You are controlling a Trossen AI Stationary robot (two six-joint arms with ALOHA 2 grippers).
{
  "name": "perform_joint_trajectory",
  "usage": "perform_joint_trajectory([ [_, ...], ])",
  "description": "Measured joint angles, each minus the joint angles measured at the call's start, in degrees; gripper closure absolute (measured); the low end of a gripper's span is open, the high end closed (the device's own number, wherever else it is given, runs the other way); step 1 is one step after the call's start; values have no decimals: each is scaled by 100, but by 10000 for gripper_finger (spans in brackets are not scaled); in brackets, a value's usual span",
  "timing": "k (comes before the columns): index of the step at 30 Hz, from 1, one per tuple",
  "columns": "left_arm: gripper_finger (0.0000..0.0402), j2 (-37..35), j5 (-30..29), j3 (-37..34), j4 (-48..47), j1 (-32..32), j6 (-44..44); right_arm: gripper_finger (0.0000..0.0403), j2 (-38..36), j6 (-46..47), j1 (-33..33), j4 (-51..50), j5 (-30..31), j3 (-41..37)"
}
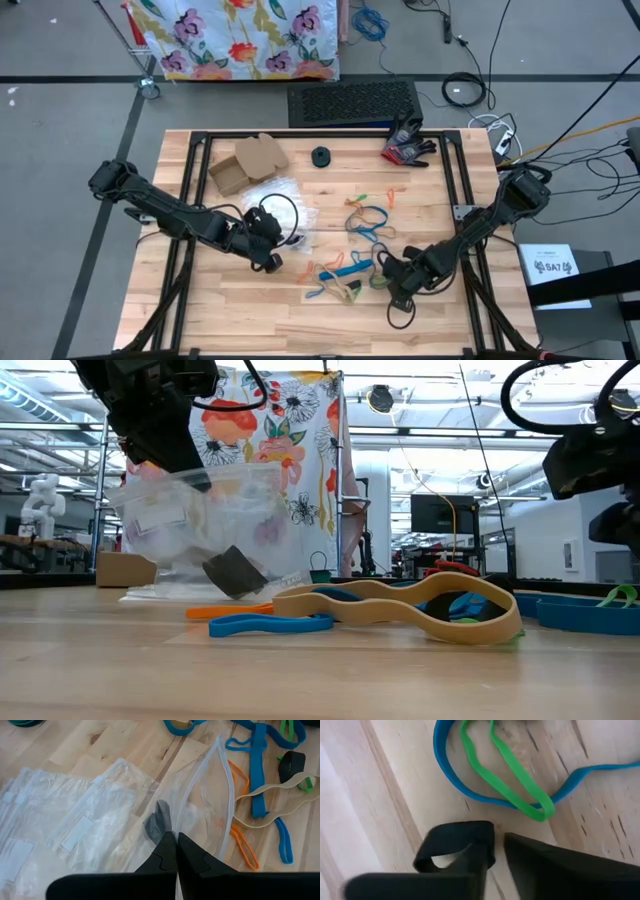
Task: Sort rubber bands
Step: Put the black rubber band into the transparent zip bag
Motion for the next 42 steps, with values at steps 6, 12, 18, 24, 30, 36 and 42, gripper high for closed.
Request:
perform_joint_trajectory([
  [6, 401, 0, 0, 0, 139, 34, 6, 399, -500, -27, 31, 87, -101, -32],
  [12, 401, 0, 8, 0, 412, 266, 28, 401, -967, -705, -236, -1, 671, 438],
  [18, 401, 0, 37, 0, 899, 540, 50, 402, -994, -1891, -901, 167, 1942, 1164],
  [24, 401, 5, 284, 0, 1185, 774, 62, 402, -994, -3419, -1657, 1501, 2400, 1384],
  [30, 401, 297, 877, 0, 2080, 1035, 622, 403, -996, -4378, -2296, 2801, 2248, 1386],
  [36, 401, 787, 1381, 131, 2543, 1421, 804, 403, -662, -4498, -2786, 3082, 1704, 1392],
  [42, 401, 1107, 1465, 471, 2524, 1710, 965, 403, -244, -4501, -2898, 3015, 1504, 1390],
])
